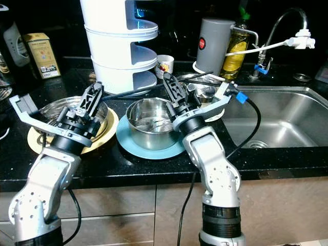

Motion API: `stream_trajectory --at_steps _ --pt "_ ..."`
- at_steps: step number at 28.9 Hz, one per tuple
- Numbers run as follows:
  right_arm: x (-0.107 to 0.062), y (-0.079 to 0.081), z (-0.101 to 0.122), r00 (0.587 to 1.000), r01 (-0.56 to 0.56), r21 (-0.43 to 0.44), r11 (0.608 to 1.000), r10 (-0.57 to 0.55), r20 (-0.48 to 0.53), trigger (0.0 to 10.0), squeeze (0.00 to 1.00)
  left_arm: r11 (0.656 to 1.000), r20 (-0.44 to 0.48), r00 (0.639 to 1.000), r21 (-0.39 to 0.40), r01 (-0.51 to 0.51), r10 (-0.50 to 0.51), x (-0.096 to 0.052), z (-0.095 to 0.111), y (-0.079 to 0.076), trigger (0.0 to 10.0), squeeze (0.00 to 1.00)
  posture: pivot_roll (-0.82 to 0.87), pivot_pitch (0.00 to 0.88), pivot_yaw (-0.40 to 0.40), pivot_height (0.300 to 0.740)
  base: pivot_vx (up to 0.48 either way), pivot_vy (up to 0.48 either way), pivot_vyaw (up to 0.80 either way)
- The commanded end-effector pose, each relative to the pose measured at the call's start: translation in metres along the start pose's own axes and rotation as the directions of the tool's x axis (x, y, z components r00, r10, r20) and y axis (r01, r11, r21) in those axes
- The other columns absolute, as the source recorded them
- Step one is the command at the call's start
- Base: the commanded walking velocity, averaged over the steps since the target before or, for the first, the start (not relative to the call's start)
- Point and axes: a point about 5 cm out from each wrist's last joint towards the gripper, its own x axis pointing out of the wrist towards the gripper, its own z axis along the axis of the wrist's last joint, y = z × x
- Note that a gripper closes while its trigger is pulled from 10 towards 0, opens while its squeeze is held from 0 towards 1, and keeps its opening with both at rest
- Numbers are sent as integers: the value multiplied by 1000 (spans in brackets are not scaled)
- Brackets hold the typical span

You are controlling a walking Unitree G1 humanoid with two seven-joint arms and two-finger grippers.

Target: Kitchen organization

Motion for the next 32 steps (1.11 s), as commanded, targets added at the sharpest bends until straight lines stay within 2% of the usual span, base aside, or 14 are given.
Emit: stream_trajectory --at_steps 1,4,5,12,14,20,23,24,26,27,28,29,31,32 --pt "5 2 -7 1000 -2 56 998 1 16 0 0 1000 -9 1000 15 21 -21 0 -4 -7 10000 1000 -33 63 -55 740 0 0 0" --pt "5 2 -5 1000 -5 55 998 3 21 0 0 1000 -18 1000 21 15 -15 0 -7 -8 10000 1000 -33 62 -55 740 0 0 0" --pt "6 2 -5 1000 -5 54 999 4 24 0 0 1000 -19 1000 9 25 -25 0 -7 -10 10000 0 -33 62 -55 740 0 0 0" --pt "7 4 0 999 -11 66 998 8 51 0 0 997 -8 997 -24 72 -72 1 -7 -16 10000 0 -36 62 -52 740 0 0 0" --pt "7 6 8 995 -21 88 996 13 95 0 0 991 32 994 -71 109 -107 0 1 -21 10000 0 -39 60 -51 740 0 0 0" --pt "5 10 31 986 -48 83 995 34 164 0 0 993 39 995 -67 96 -94 -4 11 -17 10000 0 -41 56 -49 740 0 0 0" --pt "3 12 45 980 -46 9 999 43 192 0 0 996 71 995 -55 72 -69 -5 16 -15 10000 0 -44 51 -49 740 0 0 0" --pt "1 14 55 977 -31 -66 997 44 208 0 0 997 72 995 -26 72 -70 -5 18 -15 10000 0 -43 48 -50 740 0 0 0" --pt "1 15 58 976 -22 -97 995 43 215 0 0 997 70 995 -15 74 -72 -4 18 -15 10000 0 -43 48 -50 740 0 0 0" --pt "0 21 67 977 -10 -247 969 63 205 0 0 993 55 997 103 52 -58 -2 21 -14 10000 0 -42 45 -52 740 0 0 0" --pt "1 24 70 977 0 -309 951 66 201 0 0 987 41 998 158 42 -49 -1 21 -14 10000 0 -40 44 -53 740 0 0 0" --pt "2 30 76 977 51 -470 881 54 206 0 0 944 -5 1000 330 13 -12 5 19 -14 10000 0 -40 44 -53 740 0 0 0" --pt "3 37 79 975 90 -609 788 55 216 0 0 866 -50 998 501 3 26 10 13 -13 10000 0 -39 43 -54 740 0 0 0" --pt "5 45 81 970 109 -700 706 79 231 0 0 805 -68 997 594 10 38 14 8 -14 10000 0 -39 43 -54 740 0 0 0"
